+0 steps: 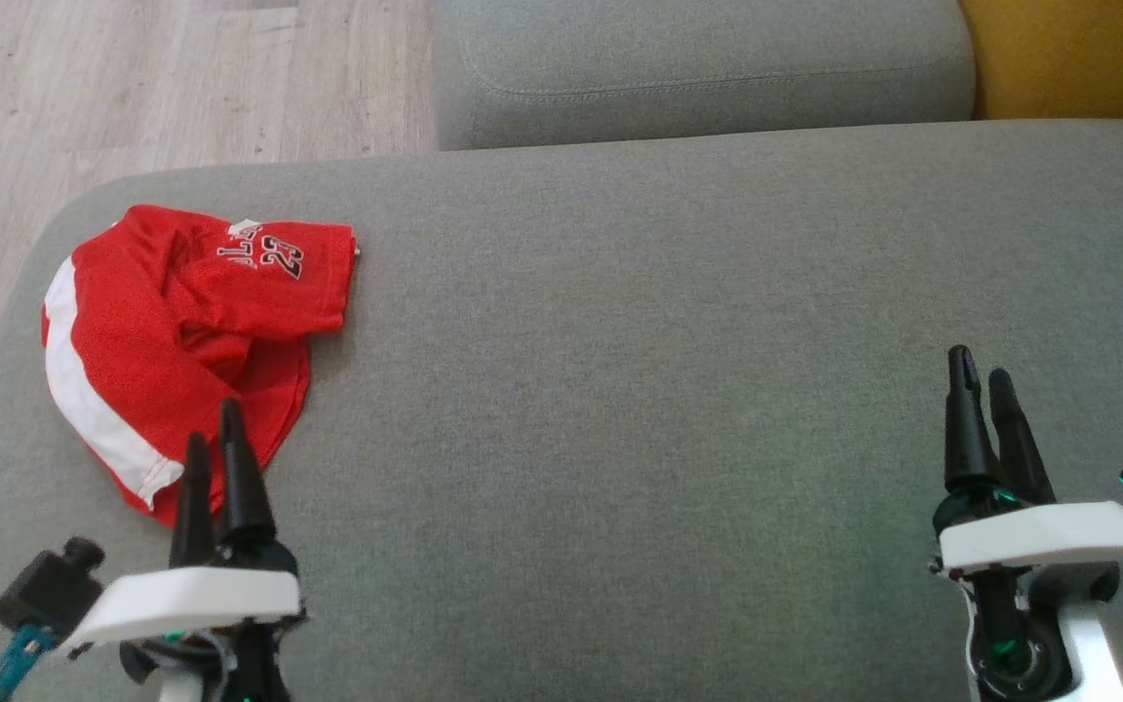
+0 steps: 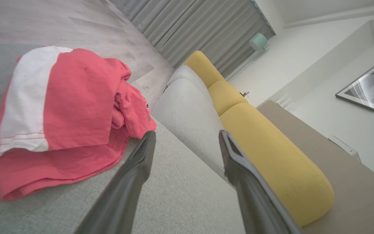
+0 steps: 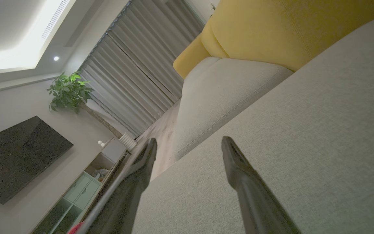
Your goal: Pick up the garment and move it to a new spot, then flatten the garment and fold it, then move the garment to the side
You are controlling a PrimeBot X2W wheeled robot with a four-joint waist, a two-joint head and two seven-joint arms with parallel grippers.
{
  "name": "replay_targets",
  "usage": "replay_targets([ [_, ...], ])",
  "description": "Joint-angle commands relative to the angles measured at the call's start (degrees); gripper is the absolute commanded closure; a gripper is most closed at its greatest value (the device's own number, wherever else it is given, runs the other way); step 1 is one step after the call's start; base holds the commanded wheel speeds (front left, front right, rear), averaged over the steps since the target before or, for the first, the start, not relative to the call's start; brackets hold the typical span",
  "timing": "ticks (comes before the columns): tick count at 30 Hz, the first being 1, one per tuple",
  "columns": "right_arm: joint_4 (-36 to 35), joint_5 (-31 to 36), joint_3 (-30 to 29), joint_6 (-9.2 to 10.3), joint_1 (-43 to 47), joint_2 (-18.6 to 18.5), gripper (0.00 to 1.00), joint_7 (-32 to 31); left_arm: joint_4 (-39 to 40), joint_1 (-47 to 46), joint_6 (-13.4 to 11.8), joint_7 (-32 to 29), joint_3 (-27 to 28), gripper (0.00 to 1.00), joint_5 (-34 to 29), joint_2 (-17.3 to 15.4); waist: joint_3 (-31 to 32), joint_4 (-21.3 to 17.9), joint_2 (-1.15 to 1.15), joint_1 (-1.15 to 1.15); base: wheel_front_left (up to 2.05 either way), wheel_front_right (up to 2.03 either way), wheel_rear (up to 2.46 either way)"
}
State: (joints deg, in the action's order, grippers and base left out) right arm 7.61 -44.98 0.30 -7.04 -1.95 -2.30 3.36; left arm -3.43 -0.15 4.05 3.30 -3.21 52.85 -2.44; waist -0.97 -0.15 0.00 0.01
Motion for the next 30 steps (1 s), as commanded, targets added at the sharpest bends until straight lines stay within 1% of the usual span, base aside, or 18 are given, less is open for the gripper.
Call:
replay_targets([
  [1,-3.0,2.6,1.3,-0.22,-2.6,-0.4,0.00,0.9,2.6,-2.9,0.0,0.9,-0.1,0.00,-3.0,-0.3,0.0,0.0,0.00,0.00,0.00,0.00,0.00],
  [4,-3.5,5.7,1.9,-0.23,-2.5,-0.4,0.00,1.4,2.9,-3.2,0.0,1.4,-1.6,0.00,-7.3,-0.3,-0.1,0.0,0.00,0.00,0.00,0.00,0.00],
  [5,-3.5,5.7,1.9,-0.23,-2.5,-0.4,0.00,1.4,2.9,-3.2,0.0,1.4,-1.6,0.00,-7.3,-0.3,-0.1,0.0,0.00,0.00,0.00,0.00,0.00],
  [6,-3.8,7.6,2.2,-0.24,-2.5,-0.4,0.00,1.7,2.9,-3.3,-0.1,1.7,-2.5,0.00,-9.8,-0.3,-0.2,0.0,0.00,-0.01,0.00,0.00,0.00],
  [8,-4.0,9.5,2.4,-0.25,-2.5,-0.4,0.00,2.1,2.7,-3.4,-0.3,2.0,-3.5,0.00,-12.0,-0.7,-0.3,0.0,0.00,-0.01,0.00,0.00,0.00],
  [9,-4.0,9.5,2.4,-0.25,-2.5,-0.4,0.00,2.1,2.7,-3.4,-0.3,2.0,-3.5,0.00,-12.0,-0.7,-0.3,0.0,0.00,-0.01,0.00,0.00,0.00],
  [15,-4.2,15.0,2.8,-0.27,-2.3,-0.4,0.00,3.1,1.8,-4.1,-1.3,3.1,-6.7,0.00,-17.9,-2.1,-0.4,0.0,0.00,-0.01,0.00,0.00,0.00],
  [22,-4.8,21.4,3.3,-0.29,-2.3,-0.4,0.00,4.3,1.3,-5.6,-3.9,4.3,-11.0,0.00,-24.9,-4.5,-0.7,0.1,0.00,-0.01,0.00,0.00,0.00],
  [30,-5.0,29.4,4.5,-0.32,-2.3,-0.5,0.00,5.6,-0.6,-7.3,-8.2,5.6,-16.6,0.00,-32.6,-7.6,-0.8,0.1,0.00,-0.01,0.00,0.00,0.00],
])
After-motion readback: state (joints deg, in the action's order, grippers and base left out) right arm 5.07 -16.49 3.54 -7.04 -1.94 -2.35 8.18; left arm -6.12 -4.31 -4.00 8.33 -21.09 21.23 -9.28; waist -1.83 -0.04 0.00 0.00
